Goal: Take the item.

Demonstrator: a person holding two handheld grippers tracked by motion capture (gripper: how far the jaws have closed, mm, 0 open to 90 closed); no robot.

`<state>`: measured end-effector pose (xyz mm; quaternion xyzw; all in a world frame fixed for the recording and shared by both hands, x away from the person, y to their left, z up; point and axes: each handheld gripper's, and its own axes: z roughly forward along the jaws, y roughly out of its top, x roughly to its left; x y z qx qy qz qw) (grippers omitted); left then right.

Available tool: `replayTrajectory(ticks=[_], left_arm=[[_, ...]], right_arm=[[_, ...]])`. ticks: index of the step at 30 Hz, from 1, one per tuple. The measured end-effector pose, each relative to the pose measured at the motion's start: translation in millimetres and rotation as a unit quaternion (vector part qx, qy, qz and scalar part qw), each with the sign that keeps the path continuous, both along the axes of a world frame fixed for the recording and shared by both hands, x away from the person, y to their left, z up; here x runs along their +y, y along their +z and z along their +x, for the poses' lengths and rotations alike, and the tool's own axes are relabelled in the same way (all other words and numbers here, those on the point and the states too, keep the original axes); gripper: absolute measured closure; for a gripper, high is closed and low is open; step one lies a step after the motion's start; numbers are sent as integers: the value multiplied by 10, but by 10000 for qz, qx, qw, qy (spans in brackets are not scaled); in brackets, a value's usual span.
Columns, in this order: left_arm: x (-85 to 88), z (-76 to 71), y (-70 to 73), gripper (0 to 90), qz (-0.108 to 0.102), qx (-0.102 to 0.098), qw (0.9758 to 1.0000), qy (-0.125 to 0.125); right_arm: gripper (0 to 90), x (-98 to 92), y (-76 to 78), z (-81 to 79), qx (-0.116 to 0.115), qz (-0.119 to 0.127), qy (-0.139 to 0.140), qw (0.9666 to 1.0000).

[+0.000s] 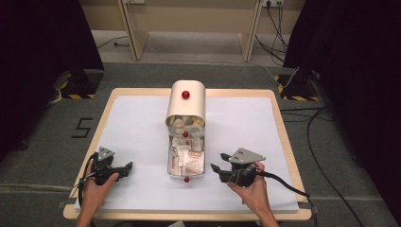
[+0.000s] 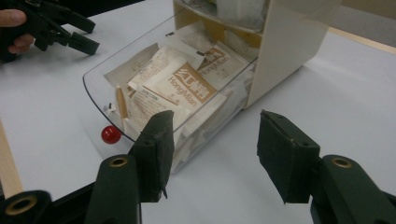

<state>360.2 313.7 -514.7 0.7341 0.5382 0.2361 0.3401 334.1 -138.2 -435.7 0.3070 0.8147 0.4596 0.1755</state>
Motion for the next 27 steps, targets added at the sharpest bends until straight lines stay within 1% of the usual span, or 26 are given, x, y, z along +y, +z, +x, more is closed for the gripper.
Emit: replayTrajectory(ticks=[2,3,10,14,15,16,18,21,23,25,27], left_arm=[[0,0,0,113,1,1,10000,-2],[0,0,0,113,1,1,10000,-1],[0,0,0,113,0,1,10000,-1],[0,0,0,113,1,0,10000,0],[0,0,0,113,1,0,10000,0],[0,0,0,113,1,1,10000,-1],[0,0,0,113,1,1,10000,1],[0,0,0,113,2,1,10000,0],[0,0,0,113,0,1,10000,-1],[0,0,0,113,1,1,10000,1],[0,0,0,113,1,1,10000,-1]], right_arm=[[472,12,1,-4,-8,4,22,10000],[479,34,-8,-12,66,121,88,9999],[494,69,-33,-12,129,112,124,9998],[500,146,-5,-37,67,66,246,9997],[500,146,-5,-37,67,66,246,9997],[510,195,-5,-47,87,117,340,9993],[511,213,-7,-51,92,98,361,9993],[542,304,-30,-60,93,7,519,9986],[568,341,-55,-58,128,50,618,9980],[577,352,-68,-55,141,50,636,9979],[606,377,-101,-42,167,32,672,9976]])
